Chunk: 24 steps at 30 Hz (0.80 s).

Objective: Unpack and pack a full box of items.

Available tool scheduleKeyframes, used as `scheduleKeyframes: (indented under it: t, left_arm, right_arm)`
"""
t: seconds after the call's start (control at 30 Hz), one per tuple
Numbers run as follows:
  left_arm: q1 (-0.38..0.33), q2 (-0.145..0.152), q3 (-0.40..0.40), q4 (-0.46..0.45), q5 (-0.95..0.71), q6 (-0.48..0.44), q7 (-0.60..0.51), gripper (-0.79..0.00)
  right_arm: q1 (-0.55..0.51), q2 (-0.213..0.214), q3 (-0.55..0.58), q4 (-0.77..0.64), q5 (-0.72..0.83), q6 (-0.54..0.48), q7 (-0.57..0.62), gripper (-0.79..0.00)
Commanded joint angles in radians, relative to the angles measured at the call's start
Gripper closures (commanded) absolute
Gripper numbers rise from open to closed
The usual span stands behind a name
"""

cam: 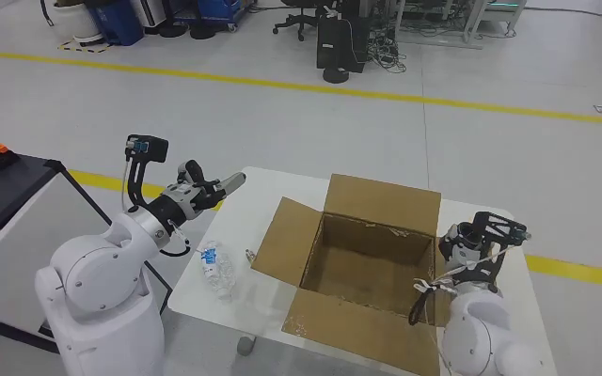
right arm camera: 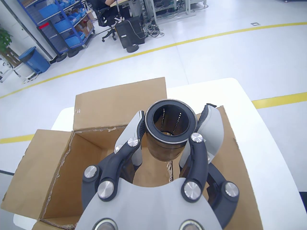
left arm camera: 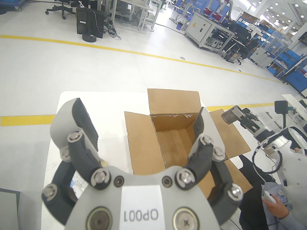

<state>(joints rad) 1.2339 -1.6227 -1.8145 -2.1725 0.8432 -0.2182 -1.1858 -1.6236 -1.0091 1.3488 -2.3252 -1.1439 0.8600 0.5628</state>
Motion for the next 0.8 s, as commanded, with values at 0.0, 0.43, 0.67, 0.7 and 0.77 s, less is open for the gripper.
scheduleKeyframes:
  t: [0.0,0.43,0.67,0.7,0.77]
  left_arm:
    - [0.000,0.000,0.000,0.000,0.000,0.000,0.000,-0.785]
    - [0.000,0.000,0.000,0.000,0.000,0.000,0.000,-0.785]
    - [0.000,0.000,0.000,0.000,0.000,0.000,0.000,-0.785]
    - [0.000,0.000,0.000,0.000,0.000,0.000,0.000,-0.785]
    - [0.000,0.000,0.000,0.000,0.000,0.000,0.000,-0.785]
  right_arm:
    - [-0.009,-0.003,0.020,-0.005,-0.001,0.005,-0.006,0.000]
    - [-0.073,-0.021,0.202,-0.010,0.047,0.035,-0.026,0.000]
    - [-0.087,-0.031,0.288,0.014,0.067,0.054,-0.019,0.000]
    - [-0.087,-0.033,0.300,0.021,0.069,0.060,-0.017,0.000]
    - [-0.084,-0.036,0.320,0.038,0.079,0.070,-0.006,0.000]
